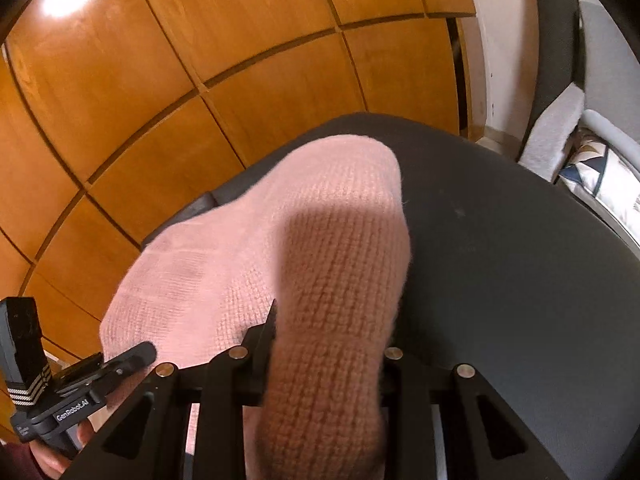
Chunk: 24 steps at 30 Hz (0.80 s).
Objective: Fold clothes
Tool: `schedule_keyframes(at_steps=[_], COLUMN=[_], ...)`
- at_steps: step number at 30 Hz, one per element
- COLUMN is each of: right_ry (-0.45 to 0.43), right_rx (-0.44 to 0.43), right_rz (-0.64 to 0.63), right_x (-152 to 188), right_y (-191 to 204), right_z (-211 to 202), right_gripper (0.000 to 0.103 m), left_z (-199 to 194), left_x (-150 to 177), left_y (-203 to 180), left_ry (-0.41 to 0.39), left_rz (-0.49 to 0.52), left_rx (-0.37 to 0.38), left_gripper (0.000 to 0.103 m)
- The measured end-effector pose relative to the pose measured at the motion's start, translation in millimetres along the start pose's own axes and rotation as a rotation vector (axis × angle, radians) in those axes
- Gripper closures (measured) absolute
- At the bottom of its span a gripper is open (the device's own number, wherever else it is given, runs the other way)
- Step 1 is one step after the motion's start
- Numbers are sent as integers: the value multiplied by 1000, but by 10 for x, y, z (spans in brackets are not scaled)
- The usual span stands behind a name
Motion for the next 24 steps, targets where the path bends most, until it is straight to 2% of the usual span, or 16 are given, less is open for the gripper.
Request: schedule_keyframes(at_steps=[3, 7, 9, 11, 13, 16, 18, 19, 21, 24], right_ry=[10, 17, 19, 14, 9, -32, -62, -72, -95, -129], right_rx=[22, 37, 46, 65, 84, 168, 220, 231, 249, 271], right_rz=[-27, 1, 25, 52, 78, 118, 118, 106, 64, -2], right_x=[-45, 4, 31, 51, 72, 139, 230, 285, 425, 654], right_y=[-52, -131, -192, -268, -345, -433, -450, -457, -291, 2], right_z=[228, 344, 363, 325, 287, 11, -245, -382, -572, -837], right_gripper=[72, 61, 55, 41, 41, 39, 39, 39, 39, 39], left_z=[59, 38, -26, -95, -205, -257, -353, -406, -501, -662], left_x=[33, 35, 62, 91, 161, 155, 214, 247, 319, 458], left_y=[11, 20, 85, 159, 205, 121, 85, 69, 24, -38], left_ry=[-4, -13, -11, -8, -5, -6, -11, -13, -18, -22], left_rz=[23, 60, 42, 20, 3, 2, 0, -1, -5, -15], left_rx=[-30, -63, -66, -67, -78, -121, -161, -182, -214, -228], left_gripper=[76, 75, 69, 60, 54, 44, 34, 32, 26, 22])
Point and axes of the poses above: each gripper's, at about its wrist camera, not at the fingertips, and z roughly the way its jaws point, y to its left, x to its underside, the point moved 5 cm from there along z, roughly the way its jaws point, and after that the axes turned 15 degrees about x, right-handed, at the moved point
